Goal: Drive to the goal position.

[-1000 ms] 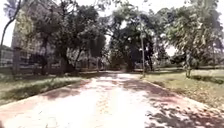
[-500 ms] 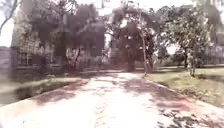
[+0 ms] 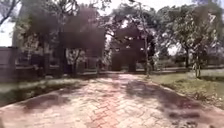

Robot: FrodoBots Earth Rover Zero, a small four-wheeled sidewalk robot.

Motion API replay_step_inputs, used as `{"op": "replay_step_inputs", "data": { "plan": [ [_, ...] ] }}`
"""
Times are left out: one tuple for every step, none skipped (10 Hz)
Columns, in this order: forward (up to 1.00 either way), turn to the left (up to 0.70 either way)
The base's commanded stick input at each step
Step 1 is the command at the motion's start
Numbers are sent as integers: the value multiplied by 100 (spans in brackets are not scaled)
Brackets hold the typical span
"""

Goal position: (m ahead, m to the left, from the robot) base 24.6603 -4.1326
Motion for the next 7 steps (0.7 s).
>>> {"op": "replay_step_inputs", "data": {
  "plan": [
    [70,0],
    [70,0],
    [70,0],
    [70,0],
    [70,0],
    [70,0],
    [70,0]
  ]
}}
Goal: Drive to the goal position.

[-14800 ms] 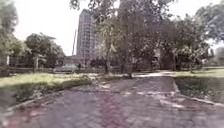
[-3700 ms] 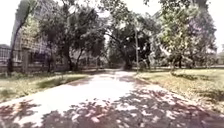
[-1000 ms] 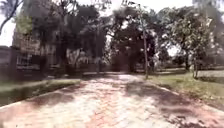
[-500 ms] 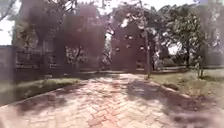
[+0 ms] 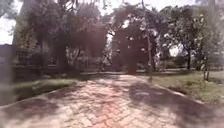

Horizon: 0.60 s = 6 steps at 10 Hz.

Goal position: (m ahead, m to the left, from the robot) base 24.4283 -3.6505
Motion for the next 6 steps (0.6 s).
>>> {"op": "replay_step_inputs", "data": {
  "plan": [
    [70,0],
    [70,0],
    [70,-35],
    [70,-35],
    [70,-35],
    [70,-35]
  ]
}}
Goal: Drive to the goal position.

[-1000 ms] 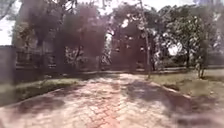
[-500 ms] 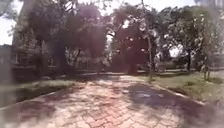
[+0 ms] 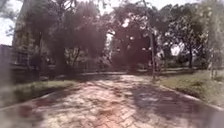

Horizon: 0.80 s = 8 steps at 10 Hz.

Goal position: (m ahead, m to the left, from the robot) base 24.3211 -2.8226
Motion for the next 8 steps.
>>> {"op": "replay_step_inputs", "data": {
  "plan": [
    [70,-35],
    [70,-35],
    [70,0],
    [70,0],
    [70,0],
    [70,0],
    [70,0],
    [70,0]
  ]
}}
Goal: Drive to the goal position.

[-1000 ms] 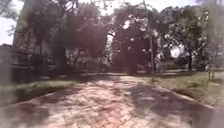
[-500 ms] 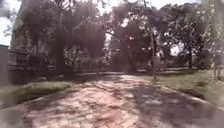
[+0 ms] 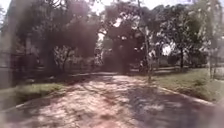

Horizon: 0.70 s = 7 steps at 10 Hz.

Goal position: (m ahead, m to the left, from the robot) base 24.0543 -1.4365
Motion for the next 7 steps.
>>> {"op": "replay_step_inputs", "data": {
  "plan": [
    [70,0],
    [70,0],
    [70,-26],
    [70,-8],
    [70,0],
    [70,0],
    [70,0]
  ]
}}
